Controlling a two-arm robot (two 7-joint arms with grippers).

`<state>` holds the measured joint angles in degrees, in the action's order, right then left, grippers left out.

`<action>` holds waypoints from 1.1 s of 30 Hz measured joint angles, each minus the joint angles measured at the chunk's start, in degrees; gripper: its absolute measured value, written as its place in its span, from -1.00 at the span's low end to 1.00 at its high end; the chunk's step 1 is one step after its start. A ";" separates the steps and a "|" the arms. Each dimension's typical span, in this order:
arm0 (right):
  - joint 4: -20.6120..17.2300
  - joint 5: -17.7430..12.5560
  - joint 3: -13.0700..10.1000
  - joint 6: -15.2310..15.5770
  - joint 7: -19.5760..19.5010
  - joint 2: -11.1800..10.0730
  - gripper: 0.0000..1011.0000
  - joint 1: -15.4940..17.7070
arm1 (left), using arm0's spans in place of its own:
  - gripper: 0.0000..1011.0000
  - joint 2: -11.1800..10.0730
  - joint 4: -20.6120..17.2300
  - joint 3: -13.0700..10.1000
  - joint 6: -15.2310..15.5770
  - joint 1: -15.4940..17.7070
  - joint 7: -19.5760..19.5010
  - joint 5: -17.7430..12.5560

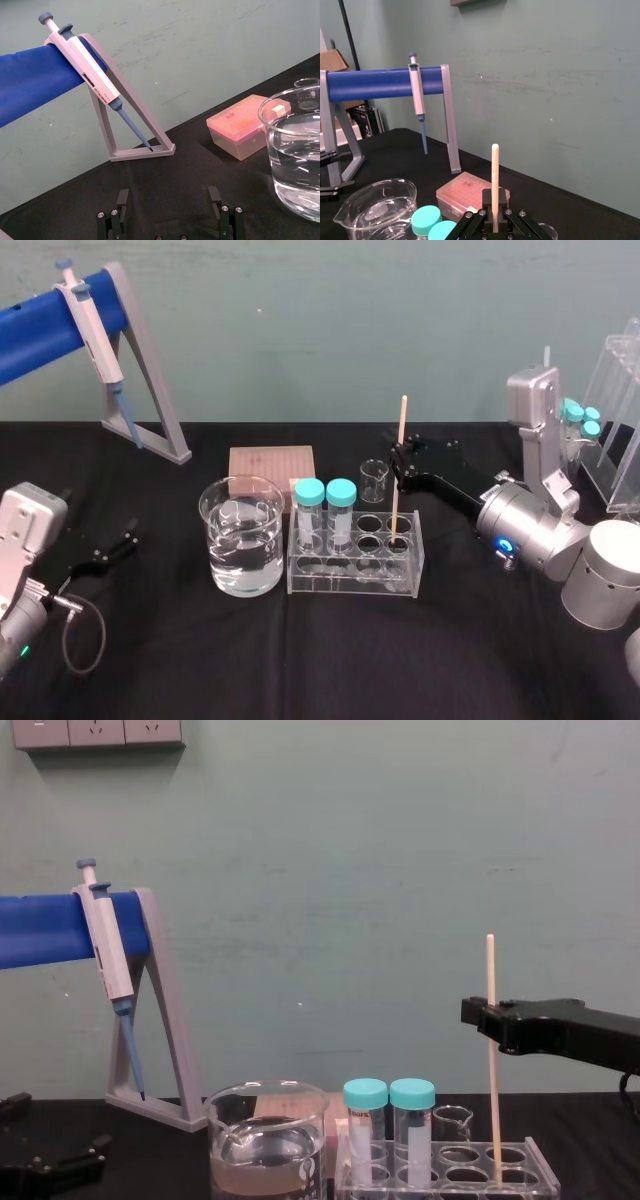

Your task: Hold the thermometer with one hand and immerse one end into the beaker, then reinsert it into the test tube rack.

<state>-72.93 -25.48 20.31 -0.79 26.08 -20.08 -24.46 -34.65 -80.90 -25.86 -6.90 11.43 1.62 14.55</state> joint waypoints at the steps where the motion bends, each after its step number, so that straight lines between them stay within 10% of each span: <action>1: 0.19 0.09 0.01 0.02 -0.01 0.06 -0.91 0.00 | 0.99 0.00 0.00 0.00 0.00 0.00 0.00 0.00; 24: 3.56 0.65 0.19 0.91 0.40 1.23 -0.90 -0.29 | 0.99 0.00 0.00 0.00 0.00 0.00 0.00 0.00; 33: 3.60 0.66 -0.15 1.10 -0.16 1.36 -0.35 -0.29 | 0.99 0.00 0.00 0.00 0.00 0.00 0.00 0.00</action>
<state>-69.33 -24.82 20.16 0.31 25.92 -18.72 -24.75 -34.64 -80.90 -25.86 -6.91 11.43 1.62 14.55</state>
